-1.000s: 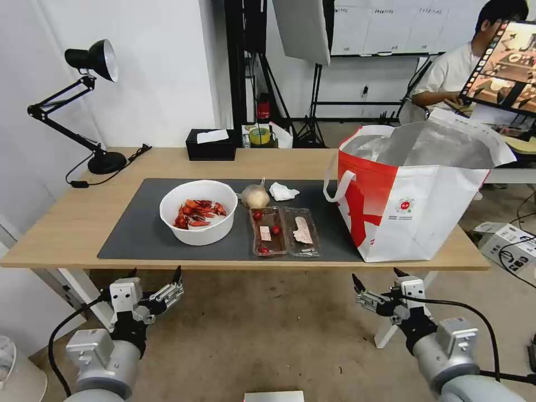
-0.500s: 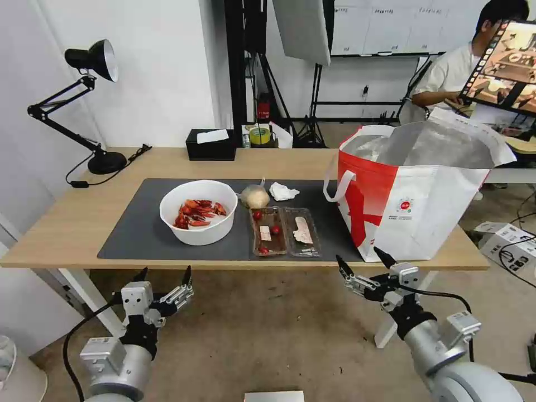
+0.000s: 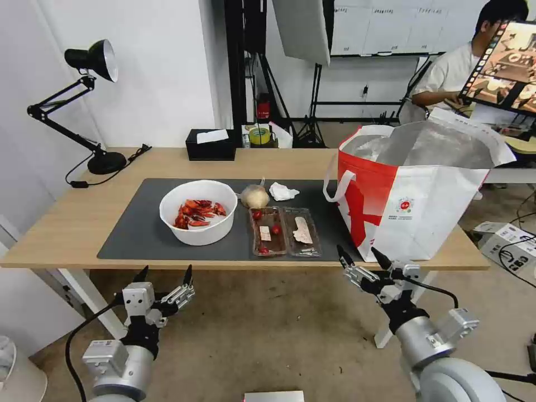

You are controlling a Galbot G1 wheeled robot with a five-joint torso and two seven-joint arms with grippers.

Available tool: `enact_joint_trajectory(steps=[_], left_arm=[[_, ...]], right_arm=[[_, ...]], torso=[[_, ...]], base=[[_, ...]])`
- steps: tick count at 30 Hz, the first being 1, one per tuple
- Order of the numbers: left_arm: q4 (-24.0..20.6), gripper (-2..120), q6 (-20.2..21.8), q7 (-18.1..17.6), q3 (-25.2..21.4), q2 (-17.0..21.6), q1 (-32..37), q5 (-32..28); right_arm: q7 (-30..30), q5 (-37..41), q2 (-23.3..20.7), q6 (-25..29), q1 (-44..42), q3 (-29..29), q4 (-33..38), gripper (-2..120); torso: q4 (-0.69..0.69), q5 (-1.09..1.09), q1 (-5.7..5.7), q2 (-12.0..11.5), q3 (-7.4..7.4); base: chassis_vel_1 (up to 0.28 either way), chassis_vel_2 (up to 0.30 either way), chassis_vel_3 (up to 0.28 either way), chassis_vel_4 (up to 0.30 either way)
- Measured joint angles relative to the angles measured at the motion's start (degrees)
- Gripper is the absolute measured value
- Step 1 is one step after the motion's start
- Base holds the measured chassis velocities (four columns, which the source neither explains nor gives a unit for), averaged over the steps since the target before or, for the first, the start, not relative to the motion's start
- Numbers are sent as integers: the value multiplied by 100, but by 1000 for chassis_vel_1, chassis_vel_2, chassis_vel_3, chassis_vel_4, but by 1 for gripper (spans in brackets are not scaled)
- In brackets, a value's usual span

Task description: Pick up the trash from the table and place it into the takeout bag.

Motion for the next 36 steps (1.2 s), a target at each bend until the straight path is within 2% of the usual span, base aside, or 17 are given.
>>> enact_joint_trajectory(steps=[2,3,6,7,10,14,18,25,29,36], left_arm=[[13,100,20,5,-29,30,11,-5],[13,100,20,5,-29,30,11,-5],[17,100,123,35,-87,69,48,32],[17,100,123,35,-87,69,48,32],[74,100,160,39,-167,131,9,33],[165,100,163,22,-219,139,-80,17],[212,100,164,16,-241,138,-97,1],[248,100,165,1,-361,248,-79,-103],[277,100,167,0,-383,263,-55,-113],[395,100,181,-9,-483,255,-78,-217]], right_arm=[[343,984,-5,-102,157,-14,23,100],[343,984,-5,-102,157,-14,23,100],[804,2274,-49,-193,387,37,23,100],[804,2274,-49,-193,387,37,23,100],[1300,3422,-83,-278,658,92,-87,100],[1666,4029,-56,-360,848,92,-248,100],[1936,4316,40,-326,1042,-41,-435,100],[2436,4304,239,-153,1398,-491,-653,100],[2509,4283,311,-113,1441,-606,-741,100],[2763,4246,768,22,1669,-809,-1136,100]], torso=[[0,-1,0,0,0],[0,-1,0,0,0],[0,0,0,0,0],[0,0,0,0,0],[0,0,0,0,0],[0,0,1,0,0],[0,-1,0,0,0],[0,0,0,0,0],[0,0,0,0,0],[0,-1,0,0,0]], base=[[0,0,0,0],[0,0,0,0],[0,0,0,0],[0,0,0,0],[0,0,0,0],[0,0,0,0],[0,0,0,0],[0,0,0,0],[0,0,0,0],[0,0,0,0]])
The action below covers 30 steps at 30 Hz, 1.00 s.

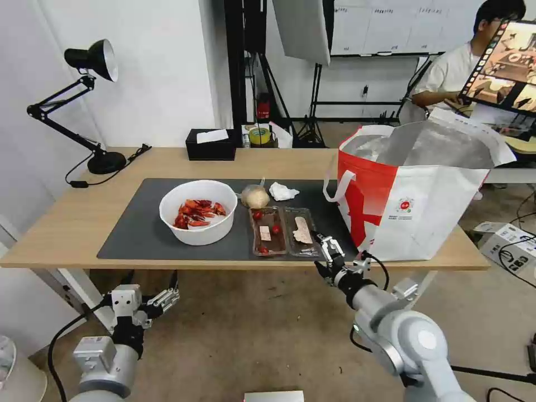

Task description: Pick up the trash from the table and place it into the takeout bag.

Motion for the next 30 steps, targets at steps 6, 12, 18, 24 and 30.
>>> enact_joint_trajectory(steps=[6,12,18,24,30], left_arm=[[0,100,33,-14,-63,46,17,-55],[15,100,84,-43,-135,38,13,-125],[15,100,94,-61,-165,79,41,-148],[41,100,95,-64,-147,28,75,-119],[54,100,94,-65,-153,22,89,-110]], right_arm=[[-8,-22,253,20,36,-78,-122,100],[-16,-34,439,26,112,-91,-290,100],[-20,-24,476,26,106,-66,-277,100],[-19,11,510,35,96,-42,-209,100],[-13,40,542,82,133,-35,-242,100]], torso=[[0,0,0,0,0],[0,1,0,0,0],[0,1,0,0,0],[0,1,0,0,0],[0,1,0,0,0]], base=[[0,0,0,0],[0,0,0,0],[0,0,0,0],[0,0,0,0],[0,0,0,0]])
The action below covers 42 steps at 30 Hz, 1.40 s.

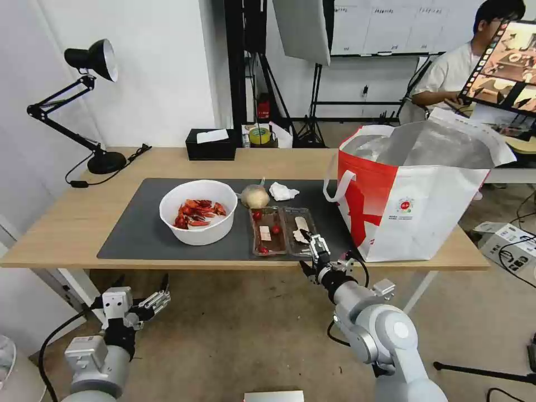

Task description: Pick up the trash from the table and place it into the takeout bag.

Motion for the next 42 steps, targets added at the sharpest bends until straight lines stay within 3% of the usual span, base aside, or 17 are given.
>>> enact_joint_trajectory(steps=[22,42], left_arm=[[255,100,-38,-2,5,9,-83,10],[367,100,-79,-1,18,59,-149,-15]], right_arm=[[-304,-395,173,665,19,-220,-236,100],[-388,-760,352,772,80,-433,-409,100]], torso=[[0,0,0,0,0],[0,0,-1,2,-1]], base=[[0,0,0,0],[0,0,0,0]])
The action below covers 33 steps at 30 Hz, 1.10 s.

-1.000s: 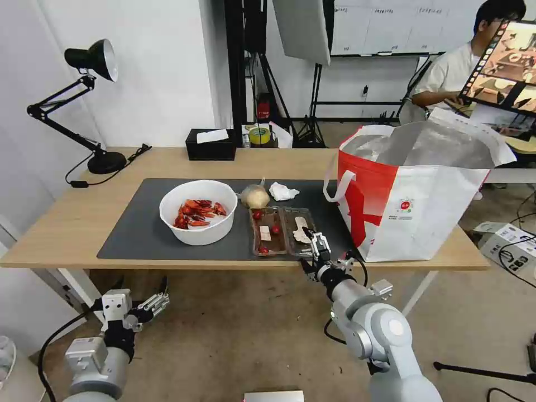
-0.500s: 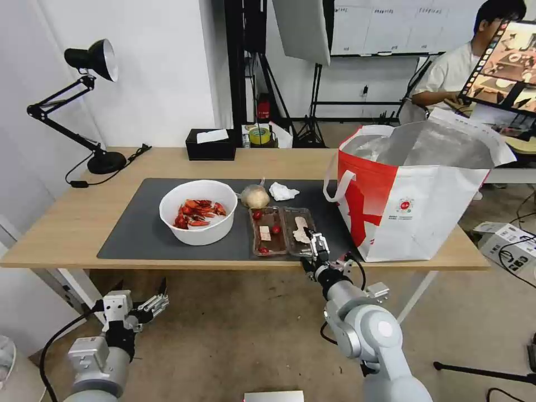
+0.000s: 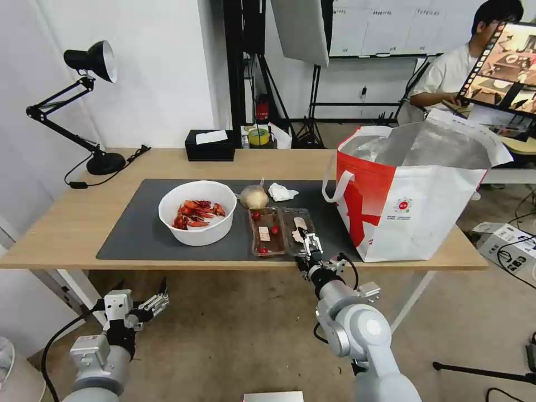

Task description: Pick up the trash from the table and place it into the takeout bag.

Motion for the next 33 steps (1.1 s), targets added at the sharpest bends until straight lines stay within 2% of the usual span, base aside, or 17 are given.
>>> enact_joint_trajectory(steps=[13,33], left_arm=[[6,100,-91,5,15,-20,30,2],[-41,100,-100,11,4,-27,86,16]], right_arm=[[12,-132,20,93,1,3,42,100],[43,-198,36,191,-15,31,221,100]], torso=[[3,2,1,-3,2],[1,1,2,-3,1]], base=[[0,0,0,0],[0,0,0,0]])
